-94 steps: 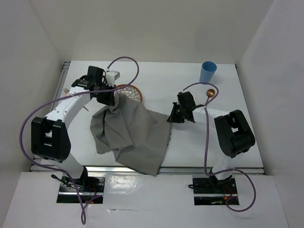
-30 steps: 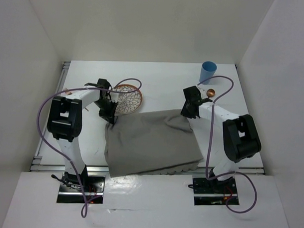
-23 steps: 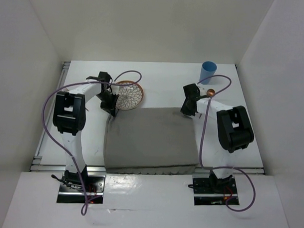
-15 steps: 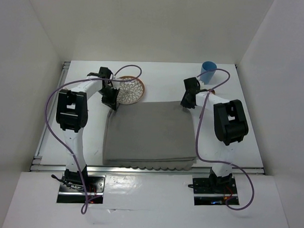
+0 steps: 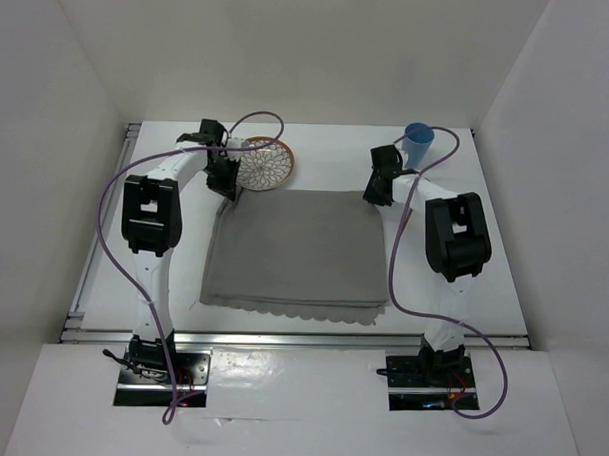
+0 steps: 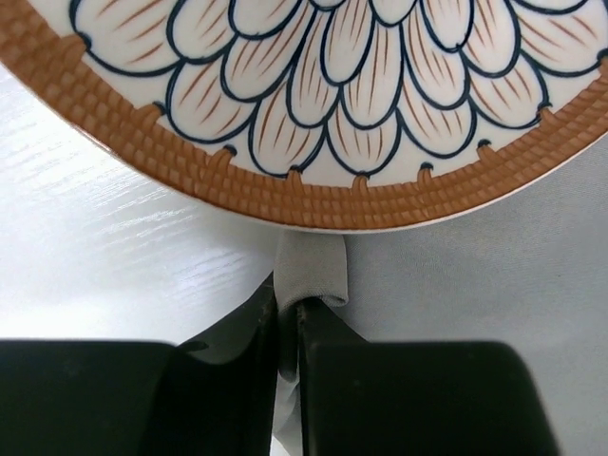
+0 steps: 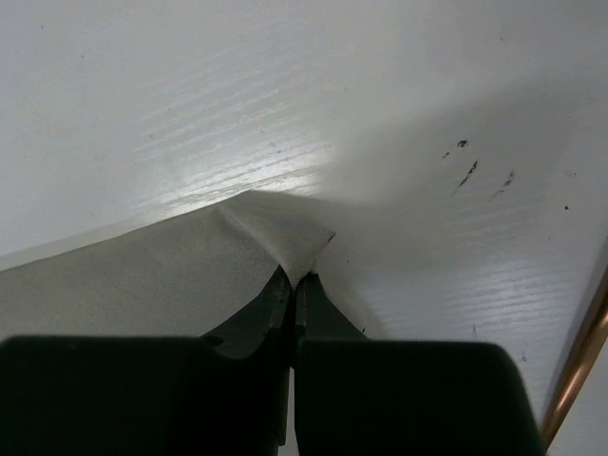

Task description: Set the dinner table for one person

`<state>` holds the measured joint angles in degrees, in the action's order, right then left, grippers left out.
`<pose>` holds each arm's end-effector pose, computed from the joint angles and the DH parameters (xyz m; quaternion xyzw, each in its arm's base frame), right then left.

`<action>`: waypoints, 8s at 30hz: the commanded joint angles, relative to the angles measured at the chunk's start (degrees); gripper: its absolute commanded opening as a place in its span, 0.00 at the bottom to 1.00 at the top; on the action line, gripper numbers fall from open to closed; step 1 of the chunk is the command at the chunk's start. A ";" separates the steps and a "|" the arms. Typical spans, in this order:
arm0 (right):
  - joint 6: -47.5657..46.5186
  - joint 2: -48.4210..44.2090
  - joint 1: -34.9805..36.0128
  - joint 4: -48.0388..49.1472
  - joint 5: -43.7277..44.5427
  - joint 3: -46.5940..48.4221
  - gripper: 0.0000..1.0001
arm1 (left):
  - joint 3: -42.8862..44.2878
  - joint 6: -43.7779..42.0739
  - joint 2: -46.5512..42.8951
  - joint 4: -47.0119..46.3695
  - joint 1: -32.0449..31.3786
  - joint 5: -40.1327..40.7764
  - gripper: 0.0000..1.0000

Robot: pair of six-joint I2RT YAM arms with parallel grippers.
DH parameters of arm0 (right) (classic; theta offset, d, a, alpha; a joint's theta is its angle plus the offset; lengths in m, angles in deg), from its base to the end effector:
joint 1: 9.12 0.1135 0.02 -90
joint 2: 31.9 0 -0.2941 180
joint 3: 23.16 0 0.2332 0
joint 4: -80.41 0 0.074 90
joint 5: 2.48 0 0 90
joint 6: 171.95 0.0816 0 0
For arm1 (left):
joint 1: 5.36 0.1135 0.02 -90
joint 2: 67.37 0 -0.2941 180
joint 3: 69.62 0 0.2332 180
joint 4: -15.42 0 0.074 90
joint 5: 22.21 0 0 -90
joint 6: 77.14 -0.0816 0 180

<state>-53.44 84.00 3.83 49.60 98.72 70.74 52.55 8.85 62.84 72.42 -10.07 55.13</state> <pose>0.4497 0.0871 0.1680 0.1585 0.9304 0.0258 0.3295 0.5024 -0.0593 0.1662 0.0975 0.9658 -0.1090 0.2141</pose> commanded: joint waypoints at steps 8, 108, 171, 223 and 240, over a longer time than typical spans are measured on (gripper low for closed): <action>-9.70 1.53 -1.61 2.98 -2.58 6.43 0.33 | -2.32 4.01 -3.74 1.86 0.76 11.26 0.35; -11.37 -25.45 -8.29 -0.10 -6.98 -15.01 0.64 | -26.24 1.64 -37.06 -3.76 13.51 -1.64 0.51; -13.04 -26.68 -1.79 -7.65 -1.36 -15.98 0.63 | 17.50 45.64 8.14 -28.68 11.04 -56.69 0.00; -11.90 -47.87 -1.79 -8.80 0.49 -30.75 0.63 | -5.31 -5.92 -3.12 5.55 -14.19 -30.78 0.00; -8.03 -20.64 -5.82 -9.41 9.89 -14.59 0.67 | -3.82 -2.32 -11.99 1.86 -14.54 -18.54 0.74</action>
<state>-61.81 59.65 0.14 37.65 105.32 51.93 46.04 5.46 57.68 75.17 -25.13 35.63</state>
